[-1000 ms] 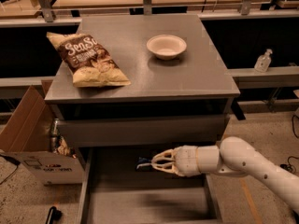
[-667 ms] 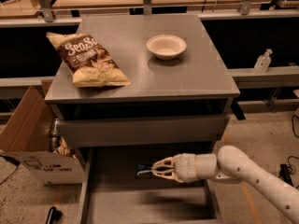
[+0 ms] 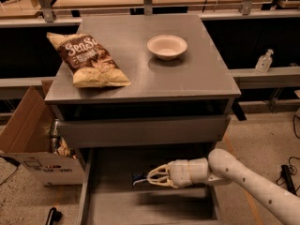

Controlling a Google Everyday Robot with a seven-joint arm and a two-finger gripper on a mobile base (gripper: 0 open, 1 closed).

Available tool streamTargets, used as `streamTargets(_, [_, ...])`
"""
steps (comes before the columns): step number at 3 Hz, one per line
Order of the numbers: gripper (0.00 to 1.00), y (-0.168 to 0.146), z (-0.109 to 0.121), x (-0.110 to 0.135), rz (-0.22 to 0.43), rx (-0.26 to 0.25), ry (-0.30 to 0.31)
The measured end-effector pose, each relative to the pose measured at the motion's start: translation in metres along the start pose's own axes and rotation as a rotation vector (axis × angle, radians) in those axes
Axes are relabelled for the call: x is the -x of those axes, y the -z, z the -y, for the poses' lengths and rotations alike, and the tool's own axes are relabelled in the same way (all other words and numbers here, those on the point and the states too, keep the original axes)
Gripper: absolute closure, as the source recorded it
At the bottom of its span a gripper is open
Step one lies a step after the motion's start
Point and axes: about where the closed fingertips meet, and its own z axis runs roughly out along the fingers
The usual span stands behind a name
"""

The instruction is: Place rxbar blueberry into middle drawer

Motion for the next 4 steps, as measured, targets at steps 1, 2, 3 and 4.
streamTargets(1, [0.58,-0.009,-0.006,-0.023,0.021,0.009,-0.042])
streamTargets(2, [0.35,-0.013,-0.01,-0.037,0.036,0.002,-0.066])
streamTargets(3, [0.12,-0.016,-0.011,-0.036,0.039,0.005,-0.065])
streamTargets(4, [0.0,-0.017,-0.011,-0.035,0.041,0.008,-0.066])
